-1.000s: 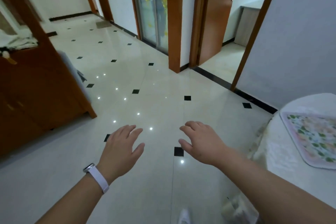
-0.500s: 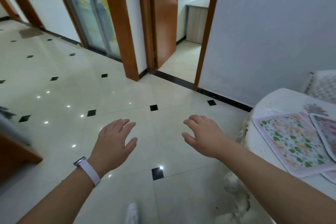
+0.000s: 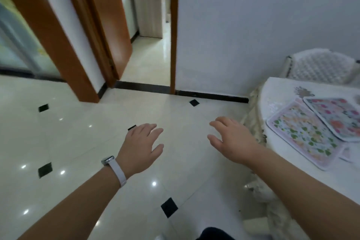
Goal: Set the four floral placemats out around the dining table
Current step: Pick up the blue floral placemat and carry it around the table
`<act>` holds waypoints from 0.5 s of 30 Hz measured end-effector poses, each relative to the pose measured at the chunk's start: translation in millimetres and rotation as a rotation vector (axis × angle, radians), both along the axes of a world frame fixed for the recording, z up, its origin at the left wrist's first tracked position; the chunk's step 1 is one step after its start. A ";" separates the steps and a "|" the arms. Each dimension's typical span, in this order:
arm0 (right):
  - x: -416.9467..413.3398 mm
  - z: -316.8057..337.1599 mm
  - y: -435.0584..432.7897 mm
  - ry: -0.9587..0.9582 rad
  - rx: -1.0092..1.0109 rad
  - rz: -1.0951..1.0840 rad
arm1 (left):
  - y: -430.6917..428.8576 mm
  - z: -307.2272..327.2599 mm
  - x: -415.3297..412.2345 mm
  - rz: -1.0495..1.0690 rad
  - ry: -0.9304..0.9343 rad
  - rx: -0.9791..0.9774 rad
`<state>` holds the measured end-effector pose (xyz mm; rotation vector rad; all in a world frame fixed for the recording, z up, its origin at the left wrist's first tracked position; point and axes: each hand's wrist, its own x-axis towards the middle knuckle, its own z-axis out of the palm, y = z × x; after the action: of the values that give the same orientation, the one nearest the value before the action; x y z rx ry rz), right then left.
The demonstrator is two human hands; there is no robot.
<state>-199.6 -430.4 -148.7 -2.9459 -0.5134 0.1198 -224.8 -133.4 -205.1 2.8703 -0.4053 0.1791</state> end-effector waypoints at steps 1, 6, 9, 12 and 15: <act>1.2 0.7 -4.5 0.001 0.004 -0.048 | -1.0 1.9 15.2 -0.058 0.008 0.028; 11.5 2.3 -43.8 0.023 -0.010 -0.284 | -31.5 10.7 93.2 -0.243 0.003 0.071; 20.4 -5.4 -68.3 0.009 0.007 -0.372 | -69.1 8.0 133.3 -0.343 0.006 0.062; 33.0 -16.0 -91.9 -0.003 0.035 -0.454 | -111.8 1.9 167.0 -0.456 0.011 0.067; 53.5 -29.9 -120.1 0.002 0.068 -0.516 | -153.6 -3.4 202.8 -0.544 0.005 0.073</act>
<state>-146.1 -550.5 -178.6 -2.8997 0.2449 0.0433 -22.0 -287.0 -208.5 2.7024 -1.1823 0.0591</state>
